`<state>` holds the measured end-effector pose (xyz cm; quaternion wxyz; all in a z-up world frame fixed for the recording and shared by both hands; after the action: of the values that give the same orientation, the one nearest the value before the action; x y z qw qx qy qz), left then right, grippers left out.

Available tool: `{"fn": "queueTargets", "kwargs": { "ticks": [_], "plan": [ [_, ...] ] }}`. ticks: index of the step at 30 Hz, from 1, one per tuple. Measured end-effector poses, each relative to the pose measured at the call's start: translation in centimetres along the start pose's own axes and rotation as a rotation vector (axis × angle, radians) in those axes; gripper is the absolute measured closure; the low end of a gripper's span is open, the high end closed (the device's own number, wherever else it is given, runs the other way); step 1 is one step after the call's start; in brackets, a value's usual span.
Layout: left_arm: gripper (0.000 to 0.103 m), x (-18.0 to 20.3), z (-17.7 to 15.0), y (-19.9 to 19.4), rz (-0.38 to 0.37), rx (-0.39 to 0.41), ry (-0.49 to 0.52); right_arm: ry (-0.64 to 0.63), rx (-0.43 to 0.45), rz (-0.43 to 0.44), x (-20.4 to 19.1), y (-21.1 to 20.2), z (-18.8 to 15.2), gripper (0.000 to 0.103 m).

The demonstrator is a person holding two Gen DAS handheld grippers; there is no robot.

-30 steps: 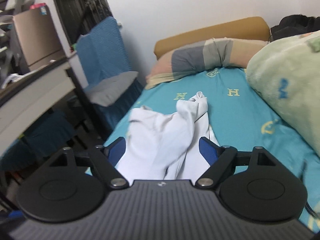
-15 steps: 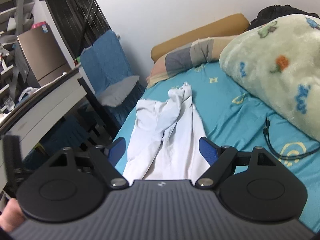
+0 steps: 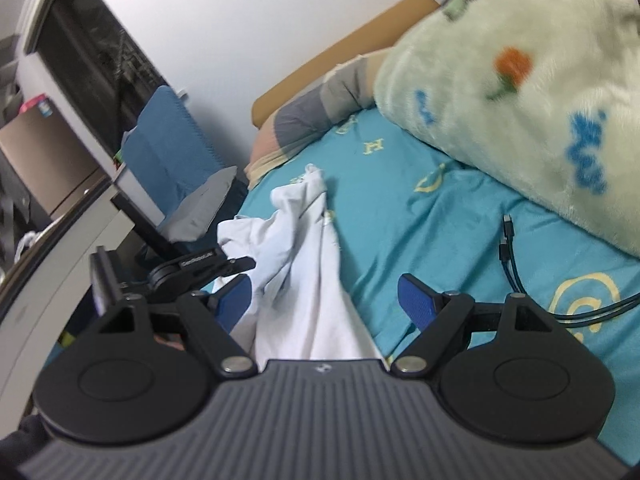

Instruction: Fold clothes

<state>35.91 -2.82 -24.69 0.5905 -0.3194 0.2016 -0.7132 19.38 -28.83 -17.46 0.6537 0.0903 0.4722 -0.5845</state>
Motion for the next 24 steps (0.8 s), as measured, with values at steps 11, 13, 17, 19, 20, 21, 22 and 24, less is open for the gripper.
{"fn": "queueTargets", "kwargs": {
  "ticks": [11, 13, 17, 19, 20, 21, 22, 24],
  "plan": [
    [0.101, 7.1, -0.6, -0.7, -0.025, 0.017, 0.414, 0.048, -0.038, -0.031, 2.4, 3.9, -0.5, 0.021],
    [0.096, 8.2, -1.4, -0.8, -0.037, -0.007, 0.443, 0.038, -0.041, -0.037, 2.5, 4.1, -0.7, 0.021],
    [0.083, 7.6, -2.2, -3.6, -0.098, -0.061, 0.356, -0.001, -0.041, -0.040, 2.1, 4.1, -1.1, 0.021],
    [0.057, 6.3, -2.5, -6.5, -0.131, -0.081, 0.305, -0.032, -0.023, -0.036, 1.8, 3.7, -1.0, 0.021],
    [0.049, 5.6, -2.9, -8.1, -0.155, -0.093, 0.280, -0.047, -0.013, -0.032, 1.7, 3.4, -0.9, 0.021],
    [0.041, 4.5, -3.6, -10.2, -0.194, -0.110, 0.259, -0.058, -0.004, -0.025, 1.5, 3.3, -0.7, 0.021],
    [0.041, 3.3, -4.3, -12.1, -0.224, -0.127, 0.242, -0.067, 0.004, -0.015, 1.4, 3.2, -0.6, 0.021],
    [0.040, 0.4, -5.5, -15.3, -0.237, -0.171, 0.219, -0.086, 0.014, 0.010, 1.0, 2.7, -0.5, 0.021]
  ]
}}
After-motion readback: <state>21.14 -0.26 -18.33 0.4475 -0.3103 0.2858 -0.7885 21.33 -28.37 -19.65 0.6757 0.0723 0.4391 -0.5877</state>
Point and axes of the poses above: each gripper's, at about its wrist camera, not at the fingertips, and y roughly the way its jaws point, x to its right, z to its top, the point moved 9 cm from there along y, roughly the way its jaws point, and after that the axes turned 12 degrees about y, right-handed, at the moved point
